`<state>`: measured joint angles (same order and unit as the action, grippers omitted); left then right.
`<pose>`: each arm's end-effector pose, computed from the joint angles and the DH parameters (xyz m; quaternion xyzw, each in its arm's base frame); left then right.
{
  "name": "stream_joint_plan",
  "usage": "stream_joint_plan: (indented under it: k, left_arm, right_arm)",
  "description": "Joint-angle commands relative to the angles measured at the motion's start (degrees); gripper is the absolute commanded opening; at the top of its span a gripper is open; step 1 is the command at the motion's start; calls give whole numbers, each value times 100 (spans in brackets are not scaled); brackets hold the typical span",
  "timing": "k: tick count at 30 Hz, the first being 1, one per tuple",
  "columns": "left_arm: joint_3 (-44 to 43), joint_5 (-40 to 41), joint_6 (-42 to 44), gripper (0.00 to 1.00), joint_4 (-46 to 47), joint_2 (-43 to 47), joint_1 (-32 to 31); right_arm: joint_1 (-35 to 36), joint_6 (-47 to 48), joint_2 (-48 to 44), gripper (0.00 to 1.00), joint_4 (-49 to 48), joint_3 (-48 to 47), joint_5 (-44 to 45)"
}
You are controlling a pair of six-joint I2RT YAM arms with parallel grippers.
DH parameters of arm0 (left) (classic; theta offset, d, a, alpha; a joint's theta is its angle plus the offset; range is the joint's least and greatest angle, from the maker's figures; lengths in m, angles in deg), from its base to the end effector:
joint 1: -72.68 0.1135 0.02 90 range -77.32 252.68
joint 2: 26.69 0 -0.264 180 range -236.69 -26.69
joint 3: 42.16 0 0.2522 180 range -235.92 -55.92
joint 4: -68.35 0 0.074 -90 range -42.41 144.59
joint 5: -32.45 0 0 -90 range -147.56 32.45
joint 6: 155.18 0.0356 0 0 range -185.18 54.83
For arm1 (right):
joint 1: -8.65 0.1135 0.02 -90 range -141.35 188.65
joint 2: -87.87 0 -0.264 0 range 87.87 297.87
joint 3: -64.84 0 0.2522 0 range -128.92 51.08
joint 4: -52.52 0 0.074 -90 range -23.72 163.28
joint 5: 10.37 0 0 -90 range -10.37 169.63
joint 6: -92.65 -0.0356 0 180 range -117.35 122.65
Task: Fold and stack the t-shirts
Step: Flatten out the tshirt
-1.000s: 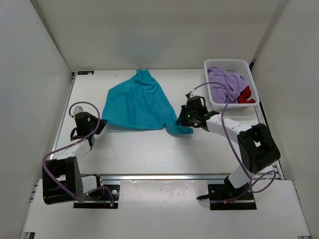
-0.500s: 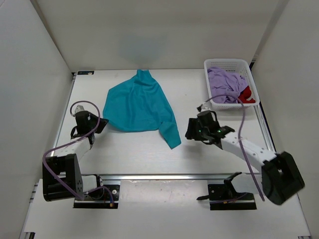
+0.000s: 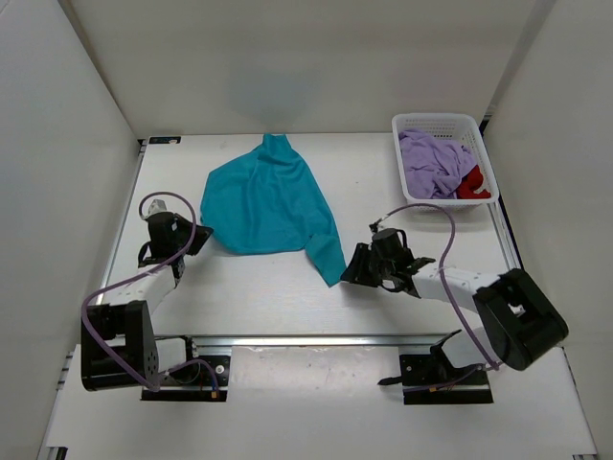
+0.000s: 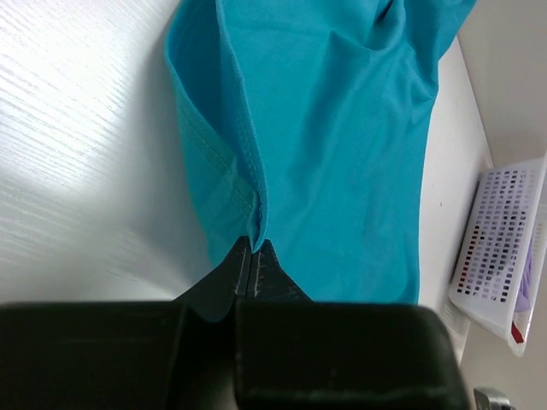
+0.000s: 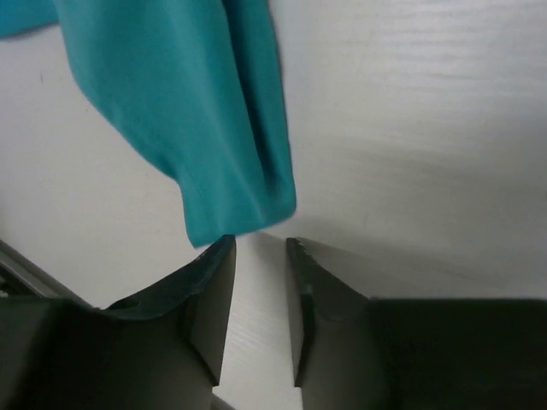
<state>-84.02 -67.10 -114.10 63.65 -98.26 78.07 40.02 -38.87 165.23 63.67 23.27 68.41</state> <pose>0.2451 0.0172 0.1773 -0.3678 0.8021 -0.2407 0.4043 0.2023 0.1315 0.1440 0.0462 0.9253 0.2901 0.2398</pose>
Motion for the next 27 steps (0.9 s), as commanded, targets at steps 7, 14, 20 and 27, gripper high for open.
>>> stream_joint_plan:
  k: [7, 14, 20, 27]
  left_arm:
    - [261, -65, 164, 0, -53, 363, -46]
    - [577, 66, 102, 0, -62, 469, -625]
    - [762, 93, 77, 0, -62, 539, -1013]
    - [841, 181, 67, 0, 25, 741, -1137]
  right_arm:
    - [-745, 353, 1211, 0, -39, -962, 286]
    - [-1801, 1409, 1342, 4, 1156, -2166, 789]
    - [-1863, 1410, 1203, 41, 1421, -2220, 893]
    - [-1643, 681, -9, 39, 1062, -902, 745]
